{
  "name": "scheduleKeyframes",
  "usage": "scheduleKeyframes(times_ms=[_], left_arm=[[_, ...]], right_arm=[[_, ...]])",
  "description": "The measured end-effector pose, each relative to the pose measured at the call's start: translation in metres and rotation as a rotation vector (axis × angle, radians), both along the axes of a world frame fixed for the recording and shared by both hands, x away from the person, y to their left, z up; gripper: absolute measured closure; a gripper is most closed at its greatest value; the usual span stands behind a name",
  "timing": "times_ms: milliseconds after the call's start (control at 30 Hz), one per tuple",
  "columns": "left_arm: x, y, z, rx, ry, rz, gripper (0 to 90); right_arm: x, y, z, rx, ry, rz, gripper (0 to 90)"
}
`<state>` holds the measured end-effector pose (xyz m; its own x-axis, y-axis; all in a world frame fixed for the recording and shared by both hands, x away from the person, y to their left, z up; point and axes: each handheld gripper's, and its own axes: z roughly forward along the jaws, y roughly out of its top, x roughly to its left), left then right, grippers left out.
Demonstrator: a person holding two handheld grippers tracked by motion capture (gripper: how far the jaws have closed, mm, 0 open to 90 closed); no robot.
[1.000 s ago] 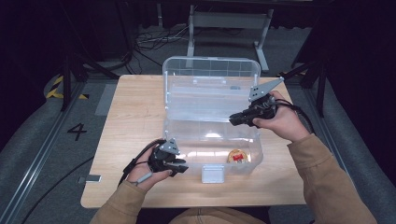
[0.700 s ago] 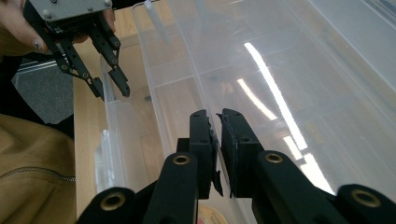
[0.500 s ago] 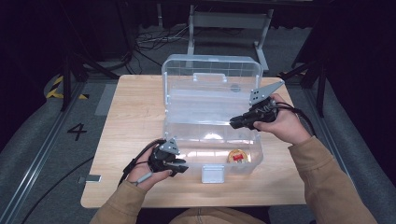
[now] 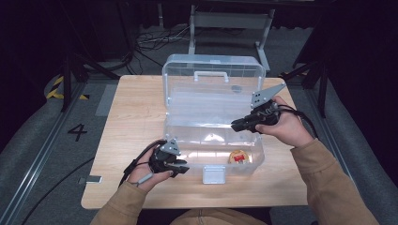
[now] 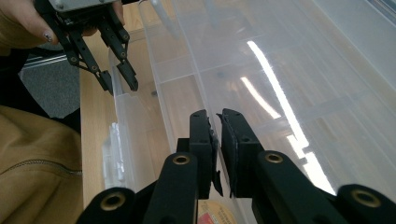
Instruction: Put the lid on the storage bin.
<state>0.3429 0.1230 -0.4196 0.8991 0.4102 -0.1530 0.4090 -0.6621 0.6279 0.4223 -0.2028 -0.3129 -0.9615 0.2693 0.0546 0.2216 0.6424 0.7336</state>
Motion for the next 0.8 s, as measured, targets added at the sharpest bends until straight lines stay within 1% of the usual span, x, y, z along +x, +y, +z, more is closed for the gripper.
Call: scheduleKeyframes(times_ms=[800], left_arm=[[0.0000, 0.0001, 0.0000, -0.001, 0.000, 0.000, 72.4]], right_arm=[[-0.0077, 0.0006, -0.0029, -0.013, 0.000, 0.015, 82.8]])
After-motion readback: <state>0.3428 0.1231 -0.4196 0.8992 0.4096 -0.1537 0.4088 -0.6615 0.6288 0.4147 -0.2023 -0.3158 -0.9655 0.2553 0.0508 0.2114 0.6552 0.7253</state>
